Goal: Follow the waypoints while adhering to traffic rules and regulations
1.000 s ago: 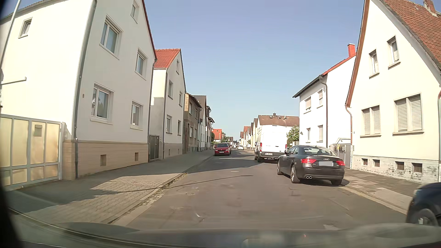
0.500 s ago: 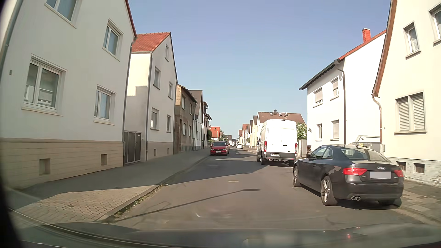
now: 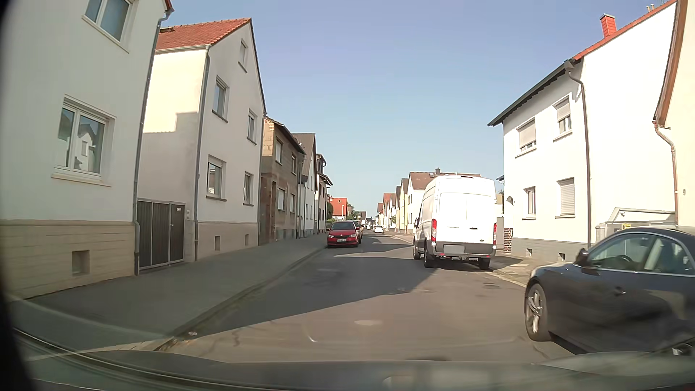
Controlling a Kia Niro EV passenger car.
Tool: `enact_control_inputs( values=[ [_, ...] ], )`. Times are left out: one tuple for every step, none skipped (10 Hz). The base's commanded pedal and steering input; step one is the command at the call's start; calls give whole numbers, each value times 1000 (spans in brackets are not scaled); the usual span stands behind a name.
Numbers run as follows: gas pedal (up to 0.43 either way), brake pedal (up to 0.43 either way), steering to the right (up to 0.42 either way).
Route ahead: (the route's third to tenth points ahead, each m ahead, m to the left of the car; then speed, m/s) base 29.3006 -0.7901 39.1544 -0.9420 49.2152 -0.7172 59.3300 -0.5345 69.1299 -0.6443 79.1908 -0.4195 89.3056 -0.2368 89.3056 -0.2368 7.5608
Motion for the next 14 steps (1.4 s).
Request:
enact_control_inputs(
  values=[
    [0, 30, -20],
    [0, 30, -20],
    [0, 30, -19],
    [0, 30, -20],
    [0, 24, -19],
    [0, 24, -19],
    [0, 24, -19],
    [0, 30, -17],
    [0, 30, -14],
    [0, 30, -5],
    [0, 30, 8],
    [0, 30, 18],
    [0, 30, 34],
    [0, 30, 51]
  ],
)
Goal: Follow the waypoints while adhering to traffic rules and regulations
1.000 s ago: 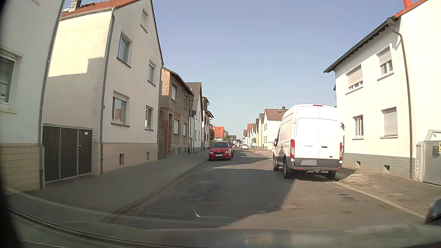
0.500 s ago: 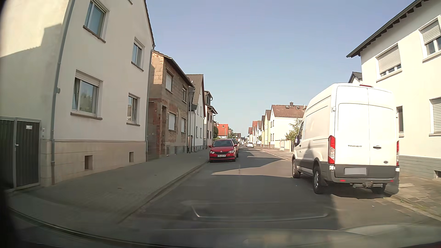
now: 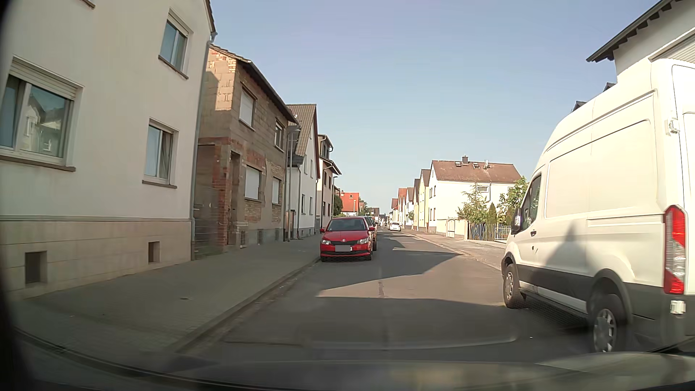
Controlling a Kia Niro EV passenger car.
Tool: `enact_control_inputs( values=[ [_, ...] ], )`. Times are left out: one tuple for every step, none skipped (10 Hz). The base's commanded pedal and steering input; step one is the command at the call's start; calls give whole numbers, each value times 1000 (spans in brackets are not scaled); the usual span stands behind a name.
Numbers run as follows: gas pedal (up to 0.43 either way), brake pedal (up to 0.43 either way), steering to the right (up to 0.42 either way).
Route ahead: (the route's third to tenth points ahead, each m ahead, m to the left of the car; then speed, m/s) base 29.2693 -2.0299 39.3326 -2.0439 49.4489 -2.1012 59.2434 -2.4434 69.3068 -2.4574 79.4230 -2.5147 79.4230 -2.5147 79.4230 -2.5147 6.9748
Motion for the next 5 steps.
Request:
enact_control_inputs(
  values=[
    [0, 30, 61],
    [0, 30, 67],
    [0, 30, 69],
    [0, 30, 70],
    [0, 30, 72]
  ],
)
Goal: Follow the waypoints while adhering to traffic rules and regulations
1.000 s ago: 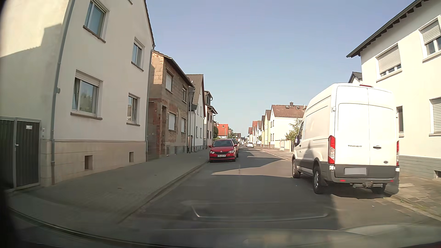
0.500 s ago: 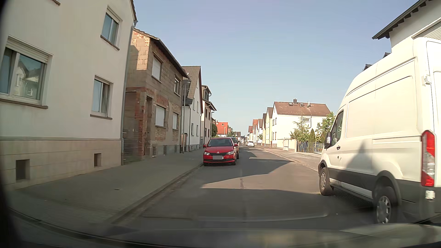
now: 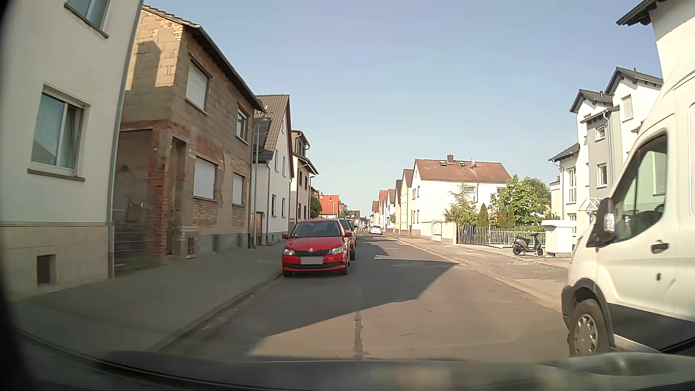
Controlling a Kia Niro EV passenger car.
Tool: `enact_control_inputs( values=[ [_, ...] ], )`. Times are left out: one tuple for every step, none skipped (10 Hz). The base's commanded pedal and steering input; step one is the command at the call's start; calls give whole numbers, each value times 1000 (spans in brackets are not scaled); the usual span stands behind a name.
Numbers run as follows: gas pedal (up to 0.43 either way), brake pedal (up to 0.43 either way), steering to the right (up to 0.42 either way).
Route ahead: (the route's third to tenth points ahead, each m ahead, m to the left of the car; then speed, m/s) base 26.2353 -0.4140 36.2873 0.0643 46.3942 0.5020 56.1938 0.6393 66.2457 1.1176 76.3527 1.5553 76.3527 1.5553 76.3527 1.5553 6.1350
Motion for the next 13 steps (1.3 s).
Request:
enact_control_inputs(
  values=[
    [0, 30, 74],
    [0, 30, 78],
    [0, 30, 83],
    [8, 30, 84],
    [59, 24, 84],
    [79, 30, 82],
    [110, 30, 82],
    [130, 30, 79],
    [130, 30, 75],
    [138, 30, 68],
    [138, 30, 57],
    [150, 30, 49],
    [169, 30, 35]
  ],
)
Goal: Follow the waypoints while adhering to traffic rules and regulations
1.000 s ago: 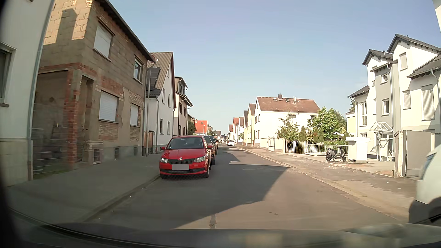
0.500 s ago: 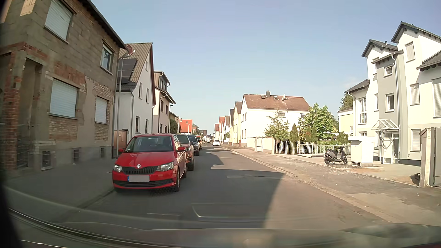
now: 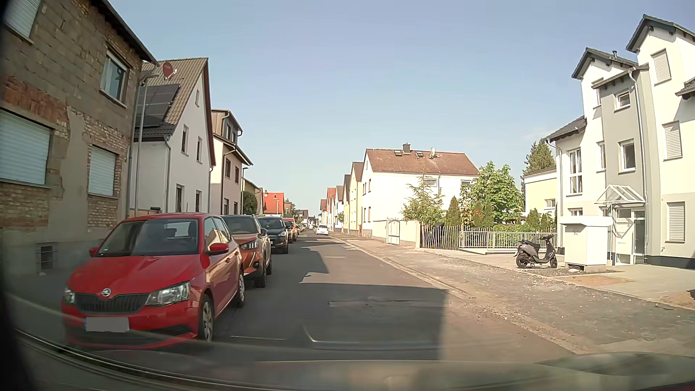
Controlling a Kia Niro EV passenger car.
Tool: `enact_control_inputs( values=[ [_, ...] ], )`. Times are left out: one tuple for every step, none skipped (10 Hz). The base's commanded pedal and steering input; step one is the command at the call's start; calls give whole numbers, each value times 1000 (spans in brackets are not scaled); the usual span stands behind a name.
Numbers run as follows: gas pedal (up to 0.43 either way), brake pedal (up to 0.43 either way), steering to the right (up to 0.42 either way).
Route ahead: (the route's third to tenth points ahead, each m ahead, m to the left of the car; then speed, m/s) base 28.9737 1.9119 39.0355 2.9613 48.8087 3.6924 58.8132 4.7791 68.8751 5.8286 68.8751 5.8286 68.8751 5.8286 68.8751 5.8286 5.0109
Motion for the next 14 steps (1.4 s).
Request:
enact_control_inputs(
  values=[
    [169, 30, 21],
    [209, 30, 7],
    [220, 30, -1],
    [220, 30, -5],
    [220, 30, -14],
    [220, 30, -22],
    [248, 30, -32],
    [260, 30, -42],
    [260, 30, -48],
    [260, 30, -52],
    [260, 30, -52],
    [260, 30, -51],
    [260, 30, -49],
    [248, 30, -48]
  ],
)
